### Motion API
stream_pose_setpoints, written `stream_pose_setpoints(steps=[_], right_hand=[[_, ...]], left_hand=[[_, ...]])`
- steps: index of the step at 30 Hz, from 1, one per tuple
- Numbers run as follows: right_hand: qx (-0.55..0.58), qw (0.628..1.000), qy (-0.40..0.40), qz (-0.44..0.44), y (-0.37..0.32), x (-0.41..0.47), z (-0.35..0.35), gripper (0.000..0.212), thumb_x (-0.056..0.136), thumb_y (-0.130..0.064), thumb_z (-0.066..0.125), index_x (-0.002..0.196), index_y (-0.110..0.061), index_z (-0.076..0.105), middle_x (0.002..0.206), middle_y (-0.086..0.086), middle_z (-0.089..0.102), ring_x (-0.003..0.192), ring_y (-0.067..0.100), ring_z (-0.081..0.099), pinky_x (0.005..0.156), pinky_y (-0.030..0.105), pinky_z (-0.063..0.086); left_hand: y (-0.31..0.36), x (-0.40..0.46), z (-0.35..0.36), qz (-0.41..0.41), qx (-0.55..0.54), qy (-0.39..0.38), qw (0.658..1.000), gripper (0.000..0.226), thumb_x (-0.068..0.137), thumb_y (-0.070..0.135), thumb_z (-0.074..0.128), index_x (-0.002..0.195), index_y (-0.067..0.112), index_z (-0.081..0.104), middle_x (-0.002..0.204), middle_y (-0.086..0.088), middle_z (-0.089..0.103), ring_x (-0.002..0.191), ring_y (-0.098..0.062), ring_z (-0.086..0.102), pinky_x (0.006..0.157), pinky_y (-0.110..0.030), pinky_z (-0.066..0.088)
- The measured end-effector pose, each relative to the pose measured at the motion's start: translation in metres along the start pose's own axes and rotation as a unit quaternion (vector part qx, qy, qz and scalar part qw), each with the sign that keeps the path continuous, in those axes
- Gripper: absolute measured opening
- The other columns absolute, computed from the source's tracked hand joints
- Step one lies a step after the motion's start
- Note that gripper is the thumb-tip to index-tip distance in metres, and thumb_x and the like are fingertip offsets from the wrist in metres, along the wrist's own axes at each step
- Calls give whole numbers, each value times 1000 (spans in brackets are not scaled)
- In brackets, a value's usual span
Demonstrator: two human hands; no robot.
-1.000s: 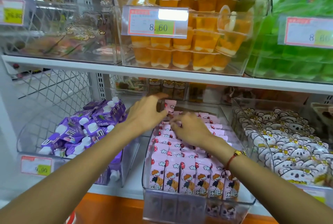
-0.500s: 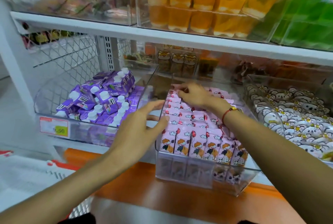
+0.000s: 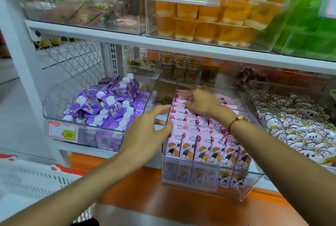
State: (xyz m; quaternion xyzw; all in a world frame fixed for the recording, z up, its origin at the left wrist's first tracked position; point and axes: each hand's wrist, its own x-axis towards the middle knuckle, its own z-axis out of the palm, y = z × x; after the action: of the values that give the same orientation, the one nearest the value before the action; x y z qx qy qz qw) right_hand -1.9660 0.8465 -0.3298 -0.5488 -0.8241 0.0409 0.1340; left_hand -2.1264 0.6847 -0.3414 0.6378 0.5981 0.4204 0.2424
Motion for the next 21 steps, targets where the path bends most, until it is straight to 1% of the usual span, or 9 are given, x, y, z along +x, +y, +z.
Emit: stream_pose_setpoints(steps=[3, 7, 9, 12, 14, 15, 17, 19, 21], right_hand=[[57, 998, 15, 24, -2, -2, 2, 12, 89, -24, 64, 99, -21, 69, 116, 1, 66, 101, 20, 61, 84, 32, 51], [255, 960, 86, 71, -9, -1, -4, 14, 93, -30, 60, 98, -17, 61, 104, 5, 67, 84, 19, 63, 73, 33, 53], [362, 912, 158, 111, -16, -5, -9, 19, 93, -27, 60, 98, -9, 59, 105, 10, 68, 85, 18, 64, 76, 31, 53], [489, 810, 284, 153, -25, -23, -19, 17, 93, -21, 61, 97, -5, 59, 91, 9, 68, 65, 2, 62, 55, 11, 47], [555, 741, 335, 173, -28, -44, -25, 14, 93, -21, 61, 92, -8, 57, 83, 6, 66, 63, 1, 62, 57, 11, 47], [575, 720, 341, 188, -28, -55, -29, 10, 94, -19, 60, 89, -11, 56, 86, 8, 65, 71, 7, 63, 64, 16, 50], [602, 700, 328, 200, -27, -79, -36, 9, 95, -14, 57, 86, -16, 54, 91, 12, 65, 76, 16, 62, 69, 21, 53], [626, 700, 288, 190, -24, -102, -42, 3, 95, -12, 55, 93, -12, 57, 88, 10, 65, 71, 12, 63, 64, 16, 54], [635, 712, 238, 185, -21, -121, -47, 9, 95, -16, 57, 97, -8, 61, 87, 8, 67, 70, 9, 64, 62, 15, 53]], left_hand=[[0, -1, 1, 0, -20, -5, 1000, 35, 91, 27, 59, 119, 47, 55, 104, 39, 56, 90, 18, 56, 85, -25, 48], [-2, -2, 2, 5, -32, -11, 999, 31, 92, 32, 58, 114, 53, 51, 104, 41, 54, 94, 16, 56, 84, -24, 46], [-4, 1, 2, 11, -29, -9, 999, 29, 91, 35, 58, 116, 49, 53, 103, 41, 54, 90, 18, 56, 81, -20, 47], [-6, 6, -1, 1, -33, 26, 999, 10, 91, 40, 57, 99, 46, 58, 93, 36, 58, 81, 22, 54, 71, -5, 41], [-5, 10, -3, -10, -36, 58, 998, 11, 91, 40, 56, 102, 40, 59, 97, 28, 61, 87, 12, 57, 78, -16, 43], [-5, 11, -4, -6, -36, 75, 997, 16, 92, 36, 57, 108, 36, 60, 100, 25, 61, 93, 3, 59, 81, -22, 43], [2, 12, -6, 31, -53, 102, 993, 22, 90, 26, 60, 112, 32, 60, 101, 20, 62, 98, -3, 61, 81, -25, 45], [9, 8, -5, 90, -73, 100, 988, 26, 88, 21, 63, 111, 33, 59, 103, 17, 63, 95, 2, 61, 83, -24, 49], [18, 1, 0, 148, -53, 66, 985, 29, 88, 29, 65, 115, 39, 57, 104, 19, 62, 97, 5, 59, 86, -21, 48]])
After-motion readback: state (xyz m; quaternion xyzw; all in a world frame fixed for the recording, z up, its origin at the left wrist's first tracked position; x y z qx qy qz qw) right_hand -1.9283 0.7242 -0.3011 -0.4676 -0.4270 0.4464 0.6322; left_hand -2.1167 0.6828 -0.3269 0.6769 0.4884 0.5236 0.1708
